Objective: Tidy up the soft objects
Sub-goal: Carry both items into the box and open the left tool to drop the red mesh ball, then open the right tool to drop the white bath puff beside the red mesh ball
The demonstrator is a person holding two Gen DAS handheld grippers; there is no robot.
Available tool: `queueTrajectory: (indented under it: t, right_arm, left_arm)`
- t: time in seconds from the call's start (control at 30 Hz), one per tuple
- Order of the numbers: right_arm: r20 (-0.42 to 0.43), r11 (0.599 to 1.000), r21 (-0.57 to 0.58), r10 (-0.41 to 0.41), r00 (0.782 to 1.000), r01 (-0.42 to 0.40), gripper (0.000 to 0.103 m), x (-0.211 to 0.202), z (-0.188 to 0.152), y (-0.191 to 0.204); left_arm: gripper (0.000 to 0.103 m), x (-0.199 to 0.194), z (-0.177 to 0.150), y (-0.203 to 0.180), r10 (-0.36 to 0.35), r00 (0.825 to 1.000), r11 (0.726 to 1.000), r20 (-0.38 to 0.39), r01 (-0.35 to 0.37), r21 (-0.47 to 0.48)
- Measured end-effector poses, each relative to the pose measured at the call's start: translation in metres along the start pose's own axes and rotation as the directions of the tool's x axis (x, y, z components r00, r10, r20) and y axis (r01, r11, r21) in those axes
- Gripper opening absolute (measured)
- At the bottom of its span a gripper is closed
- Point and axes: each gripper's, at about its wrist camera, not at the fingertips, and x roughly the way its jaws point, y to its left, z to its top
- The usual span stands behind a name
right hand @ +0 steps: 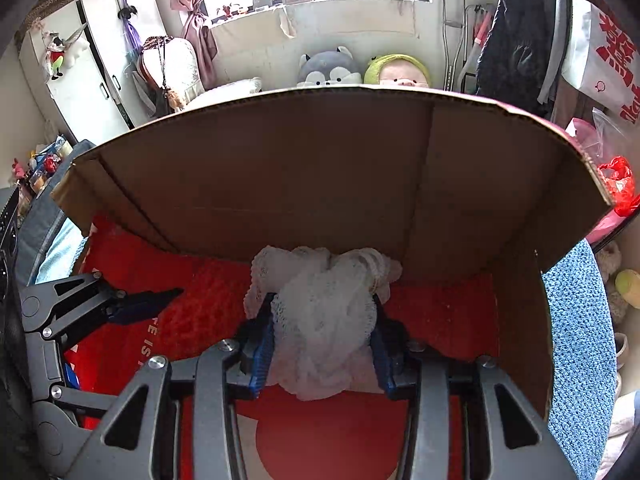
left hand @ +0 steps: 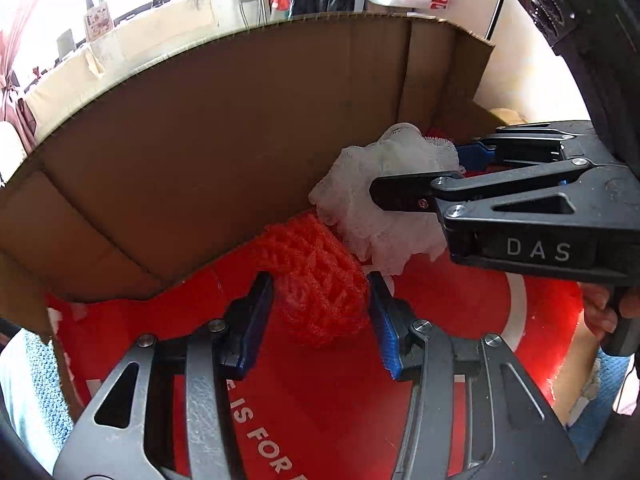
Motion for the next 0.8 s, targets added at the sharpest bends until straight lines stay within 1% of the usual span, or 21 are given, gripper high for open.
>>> queueTrajectory:
  t: [0.17,0.23,0.4,0.47,0.53,0.6,0.67,0.77,0.8]
  right_arm:
    - [-0.009,1.000,0.014,0.021,1.000,-0.021,0.048,0.004,0.001,-0.005]
    - [-0.013,0.999,0.031,0.039,0.999,-0.038,0.049,0.005,0.002,-0.007]
    - [-0.025,0.997,0.049,0.056,0.998,-0.054,0.054,0.007,0.002,-0.010]
    - [-0.030,0.997,0.051,0.058,0.998,-0.056,0.056,0.007,0.002,-0.011]
    - [-0.033,0.997,0.053,0.060,0.998,-0.058,0.060,0.008,0.003,-0.012]
    - [-0.038,0.997,0.058,0.061,0.997,-0.059,0.061,0.008,0.003,-0.012]
    - [-0.040,0.997,0.058,0.060,0.997,-0.058,0.062,0.008,0.003,-0.013]
    - [-0.046,0.996,0.069,0.065,0.997,-0.062,0.068,0.009,0.004,-0.016]
    - [-0.049,0.995,0.074,0.067,0.997,-0.063,0.070,0.010,0.004,-0.017]
  left_arm:
    - [0.048,0.008,0.003,-0.004,0.012,1.000,1.000,-0.001,-0.012,0.004]
    - [0.048,0.010,0.002,-0.006,0.006,1.000,1.000,0.000,-0.006,-0.003]
    - [0.050,0.014,-0.002,-0.010,0.011,1.000,1.000,0.005,-0.011,0.015]
    - [0.057,0.016,-0.002,-0.011,0.013,1.000,1.000,0.002,-0.013,0.016]
    - [0.059,0.017,-0.002,-0.011,0.019,1.000,1.000,0.002,-0.019,0.016]
    - [0.061,0.019,-0.003,-0.012,0.015,1.000,1.000,0.002,-0.015,0.010]
    - [0.065,0.019,-0.006,-0.012,0.020,1.000,1.000,0.002,-0.020,0.008]
    - [0.071,0.024,-0.009,-0.011,0.026,1.000,1.000,0.005,-0.026,0.005]
    - [0.071,0.024,-0.011,-0.009,0.028,1.000,1.000,0.008,-0.028,0.003]
